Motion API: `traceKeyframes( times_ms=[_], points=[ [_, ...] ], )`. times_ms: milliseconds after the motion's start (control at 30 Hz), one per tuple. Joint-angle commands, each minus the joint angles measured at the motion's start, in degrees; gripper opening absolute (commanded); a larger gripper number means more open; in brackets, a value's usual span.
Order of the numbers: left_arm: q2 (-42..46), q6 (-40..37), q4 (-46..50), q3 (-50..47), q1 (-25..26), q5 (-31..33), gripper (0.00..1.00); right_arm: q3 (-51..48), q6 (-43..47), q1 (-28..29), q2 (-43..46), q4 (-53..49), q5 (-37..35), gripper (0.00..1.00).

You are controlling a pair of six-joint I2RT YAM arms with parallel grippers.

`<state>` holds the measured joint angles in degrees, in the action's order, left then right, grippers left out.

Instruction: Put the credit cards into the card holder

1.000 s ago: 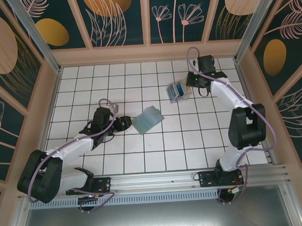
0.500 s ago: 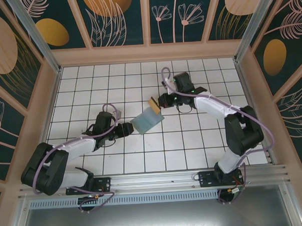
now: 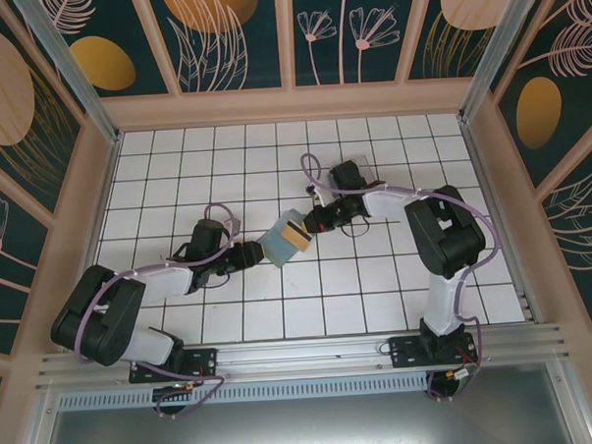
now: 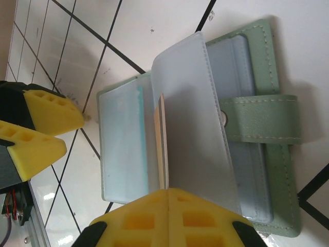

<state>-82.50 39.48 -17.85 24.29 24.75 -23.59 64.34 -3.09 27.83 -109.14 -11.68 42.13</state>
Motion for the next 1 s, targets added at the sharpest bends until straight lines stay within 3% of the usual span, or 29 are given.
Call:
traceKeyframes(
  times_ms=[0,267,433,600,967],
  points=[
    [-2.41,0.57,-2.01,1.87,0.03,-0.75,0.46,1.32,1.7,-0.39,-1.88,2.27,2.45,0.0],
    [-6.74,2.25,-4.26,2.84,0.03,0.16,0.29,4.81,3.96,-0.36,-5.6,-1.23,6.58,0.0],
    [-7.68,1.27,-0.42,4.8,0.03,4.97,0.21,5.61,3.39,-0.86,-5.57,-0.58,8.85,0.0],
    [-9.02,-0.72,5.29,7.75,-0.14,10.75,0.18,6.33,2.14,-0.93,-6.71,-0.23,11.15,0.0],
    [-12.25,-3.56,9.03,12.47,-1.5,13.55,0.15,6.9,-0.51,-1.58,-8.43,1.2,12.1,0.0]
  ],
)
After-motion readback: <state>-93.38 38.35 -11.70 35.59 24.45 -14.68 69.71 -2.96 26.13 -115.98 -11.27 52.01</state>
